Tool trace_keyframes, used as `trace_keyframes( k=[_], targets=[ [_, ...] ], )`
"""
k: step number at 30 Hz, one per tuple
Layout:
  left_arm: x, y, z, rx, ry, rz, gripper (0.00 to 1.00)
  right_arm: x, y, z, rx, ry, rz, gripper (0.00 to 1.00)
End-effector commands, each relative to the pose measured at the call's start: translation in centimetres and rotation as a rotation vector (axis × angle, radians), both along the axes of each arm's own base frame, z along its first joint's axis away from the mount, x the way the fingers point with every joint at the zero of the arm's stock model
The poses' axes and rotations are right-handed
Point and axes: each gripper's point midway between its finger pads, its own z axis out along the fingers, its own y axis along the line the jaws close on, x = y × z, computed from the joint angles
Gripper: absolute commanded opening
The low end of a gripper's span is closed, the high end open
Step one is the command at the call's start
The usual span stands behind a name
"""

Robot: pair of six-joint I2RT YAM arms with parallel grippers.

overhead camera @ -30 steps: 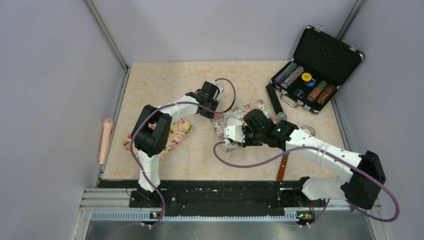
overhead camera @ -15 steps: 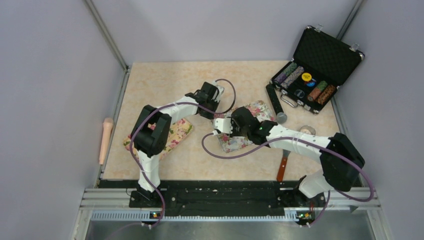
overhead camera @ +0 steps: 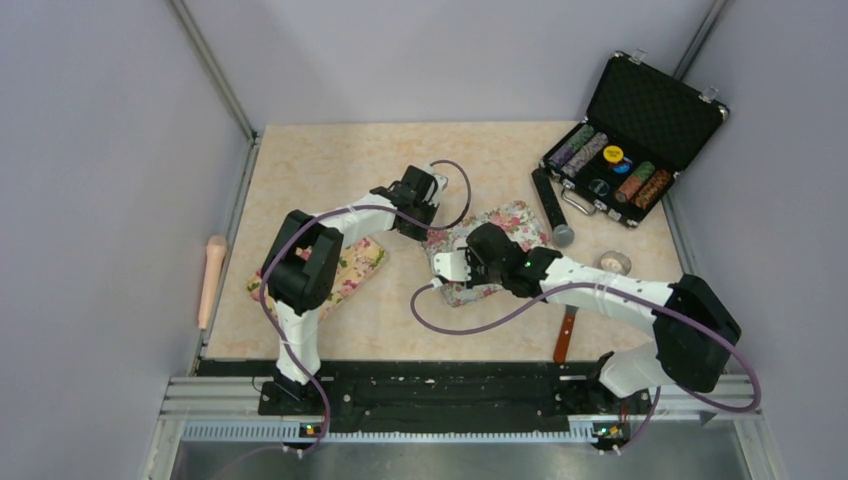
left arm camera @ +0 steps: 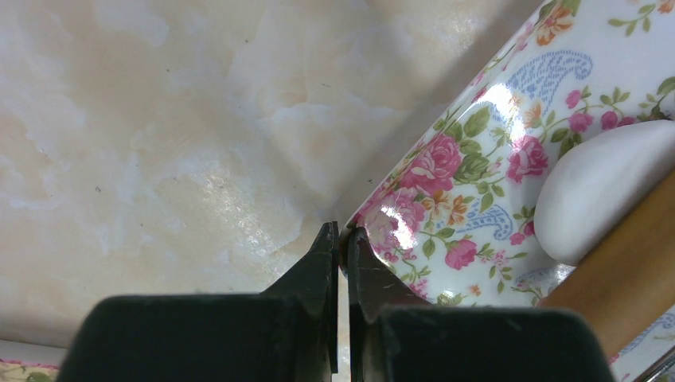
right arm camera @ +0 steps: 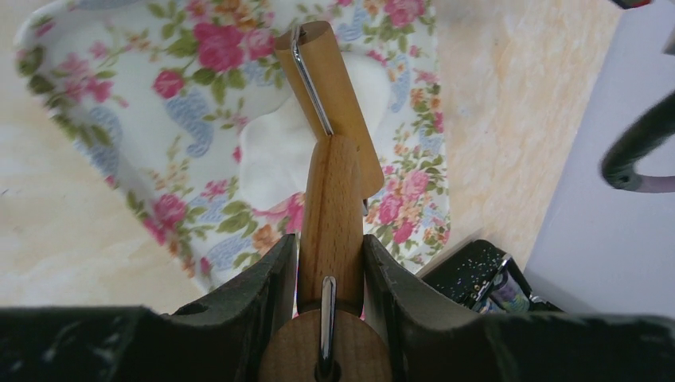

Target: Roll out the dumpling wrappers from the dough

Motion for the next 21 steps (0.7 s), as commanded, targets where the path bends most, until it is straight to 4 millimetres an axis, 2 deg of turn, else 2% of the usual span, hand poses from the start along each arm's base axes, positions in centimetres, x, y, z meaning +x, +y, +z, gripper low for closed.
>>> trace_keyframes(
  k=[1, 6, 9, 12, 17, 21],
  targets=[
    [1.7, -0.6, 3.8, -0.031, -0.125, -0.015, 0.00, -8.0, -4.3, -6.5, -0.221, 0.324, 0.095, 0.00],
    [1.7, -0.6, 3.9, -0.032, -0.127, -0.014, 0.00, -8.9, -5.2, -7.6, -0.260, 0.355, 0.081, 0.00],
    [1.6, -0.6, 4.0, -0.032, -0.127, -0.015, 0.00, -9.6, -5.4, -7.4, -0.268, 0.382, 0.087, 0.00],
    [1.6, -0.5, 4.2, -0.033, -0.131, -0.014, 0.00, -9.5, -4.5, -5.7, -0.228, 0.378, 0.094, 0.00],
    [1.6, -0.5, 4.3, -0.031, -0.134, -0.014, 0.00, -10.0, -2.8, -1.6, -0.132, 0.393, 0.145, 0.00],
    [1.6, -0.5, 4.3, -0.032, -0.134, -0.014, 0.00, -9.6, -2.5, 0.1, -0.112, 0.363, 0.143, 0.00]
  ],
)
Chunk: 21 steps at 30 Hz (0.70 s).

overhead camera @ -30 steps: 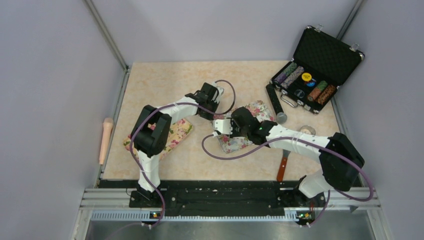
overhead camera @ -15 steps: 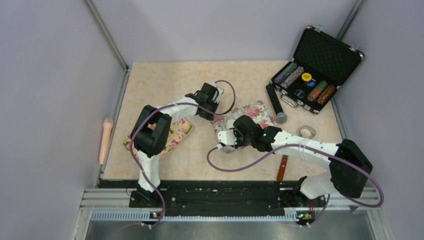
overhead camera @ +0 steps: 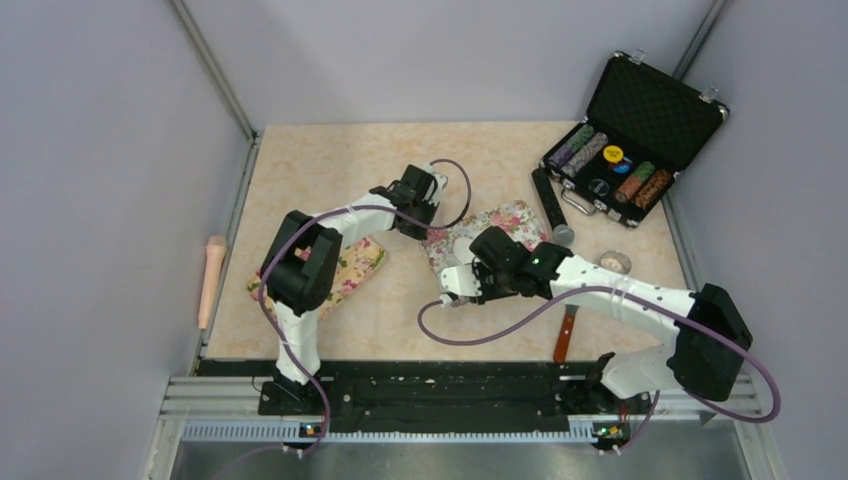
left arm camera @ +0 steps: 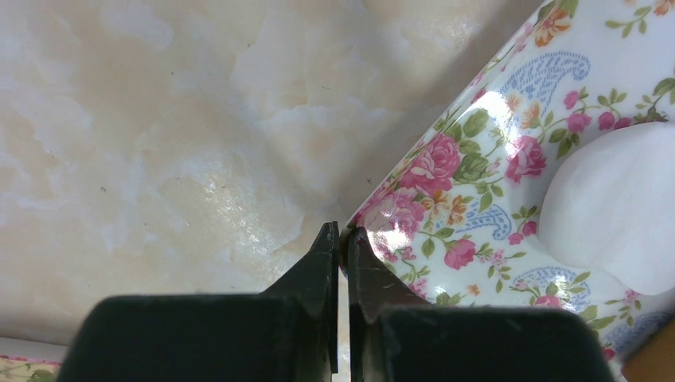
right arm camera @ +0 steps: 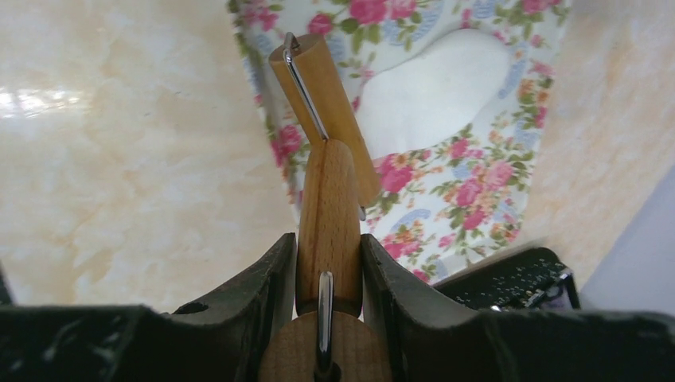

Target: Roll out the dumpling wrappers from the dough

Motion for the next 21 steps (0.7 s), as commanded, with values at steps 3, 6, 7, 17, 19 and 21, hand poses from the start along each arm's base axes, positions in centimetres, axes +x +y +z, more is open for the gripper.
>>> trace_keyframes(
  k=[3, 6, 7, 17, 19, 21],
  targets=[
    [1.7, -0.6, 4.2, -0.033, -0.132, -0.016, 0.00, -2.8, 0.4, 2.3, 0.055, 0.099, 0.029, 0.00],
    [1.7, -0.6, 4.0, -0.031, -0.129, -0.020, 0.00, 0.7, 2.2, 7.2, 0.209, -0.084, -0.036, 0.00],
    [1.6, -0.5, 3.9, -0.030, -0.127, -0.020, 0.00, 1.8, 2.5, 8.5, 0.243, -0.130, -0.065, 0.00],
    [1.6, -0.7, 3.7, -0.031, -0.120, -0.032, 0.00, 7.3, 3.3, 8.9, 0.309, -0.333, -0.144, 0.00],
    [1.6, -0.7, 3.5, -0.029, -0.116, -0.031, 0.00, 7.7, 3.4, 6.8, 0.282, -0.319, -0.144, 0.00],
    [1.6, -0.7, 3.5, -0.031, -0.114, -0.031, 0.00, 7.9, 3.3, 4.7, 0.254, -0.300, -0.146, 0.00]
  ],
)
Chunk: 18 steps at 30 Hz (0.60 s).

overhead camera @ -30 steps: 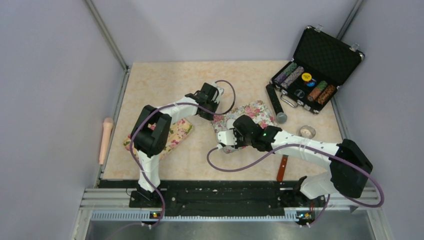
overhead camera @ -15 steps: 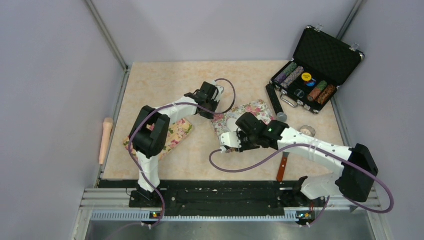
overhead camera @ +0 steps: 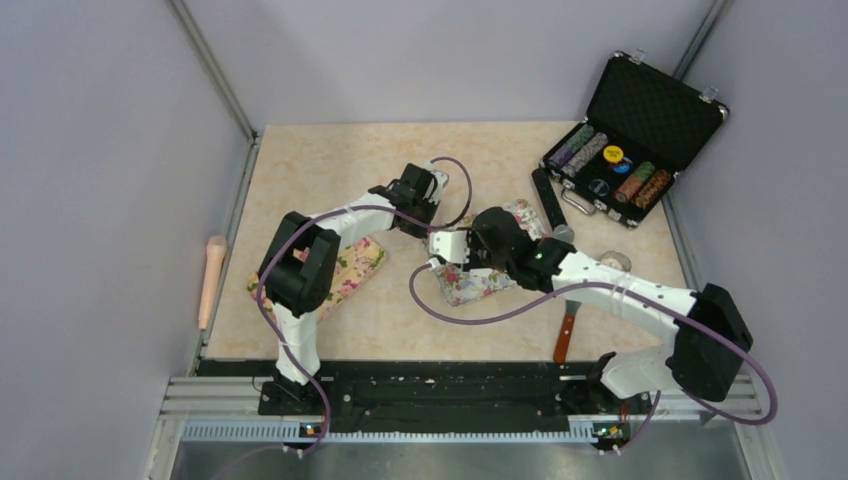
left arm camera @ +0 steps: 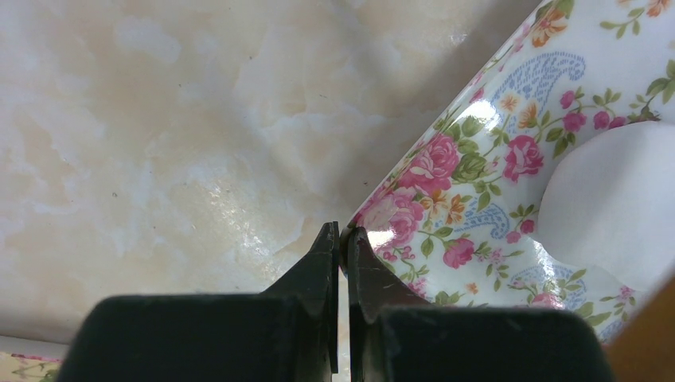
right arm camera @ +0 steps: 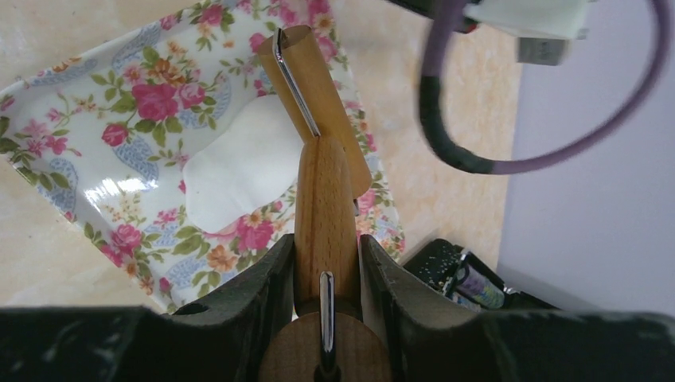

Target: Roll out the dumpling wrappers from the dough

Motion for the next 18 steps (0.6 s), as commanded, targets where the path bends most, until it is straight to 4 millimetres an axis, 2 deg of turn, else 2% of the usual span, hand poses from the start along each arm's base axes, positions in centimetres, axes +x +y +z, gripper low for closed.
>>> trace_keyframes(
  k=[1, 4, 8, 12, 18],
  targets=[
    [1.3, -0.6, 2.6, -0.023, -0.088, -0.017, 0.00, 1.8, 0.5, -3.0, -0.019, -0.025, -0.020, 0.00],
    [1.3, -0.6, 2.6, -0.023, -0.088, -0.016, 0.00, 0.9, -0.1, -6.1, -0.089, 0.048, -0.011, 0.00],
    [1.3, -0.7, 3.0, -0.030, -0.093, -0.015, 0.00, -1.7, -1.6, -9.2, -0.191, 0.184, 0.037, 0.00],
    [1.4, -0.8, 3.0, -0.031, -0.096, -0.017, 0.00, -4.4, -3.1, -11.1, -0.280, 0.306, 0.087, 0.00],
    [1.4, -0.7, 3.1, -0.031, -0.098, -0.016, 0.00, -7.7, -5.0, -12.6, -0.384, 0.425, 0.133, 0.00]
  ],
)
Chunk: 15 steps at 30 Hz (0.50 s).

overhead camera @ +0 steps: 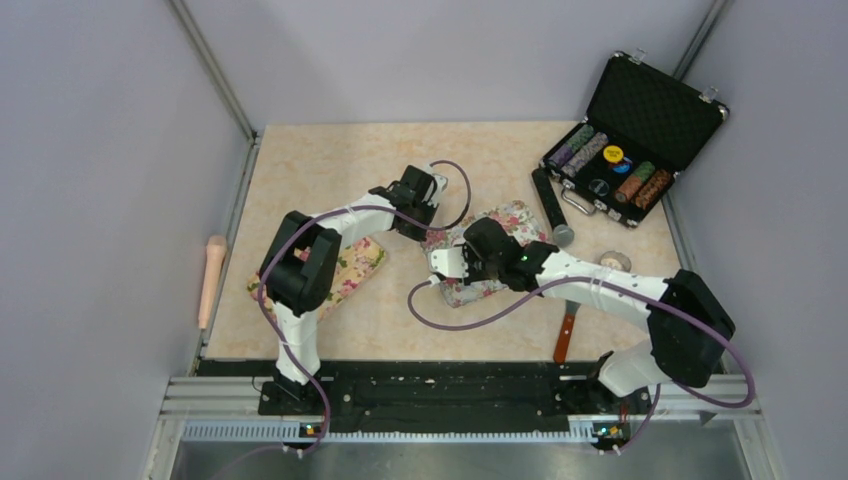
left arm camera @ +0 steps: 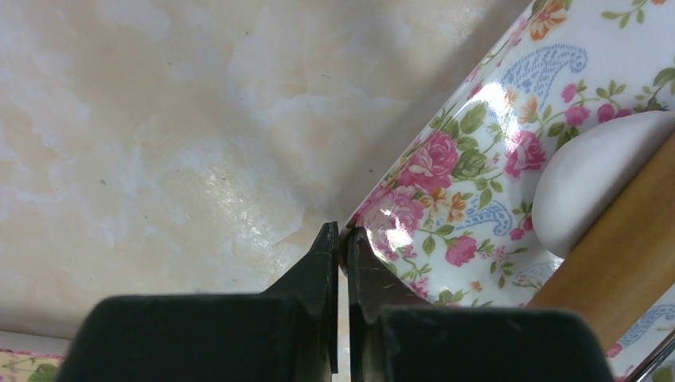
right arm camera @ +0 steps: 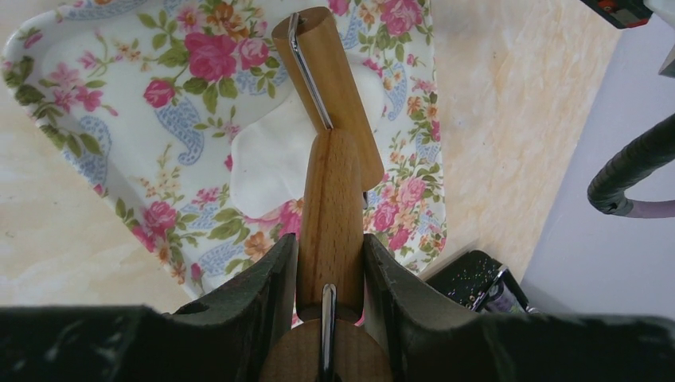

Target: Roll out the dumpling wrappers from the dough

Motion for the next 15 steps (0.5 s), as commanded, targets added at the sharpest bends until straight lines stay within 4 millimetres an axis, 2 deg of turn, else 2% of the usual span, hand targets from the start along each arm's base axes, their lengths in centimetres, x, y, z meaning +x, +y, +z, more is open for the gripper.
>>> trace_keyframes(
  k=[1, 10, 15],
  targets=[
    [1.9, -1.1, 3.7, -0.048, -0.123, -0.018, 0.00, -7.3, -4.8, -5.9, -0.235, 0.334, 0.060, 0.00],
    [1.8, -1.1, 4.0, -0.051, -0.127, -0.018, 0.00, -9.7, -6.4, -7.6, -0.311, 0.426, 0.059, 0.00],
    [1.8, -1.0, 4.0, -0.049, -0.128, -0.019, 0.00, -10.4, -6.7, -7.0, -0.323, 0.449, 0.064, 0.00]
  ],
)
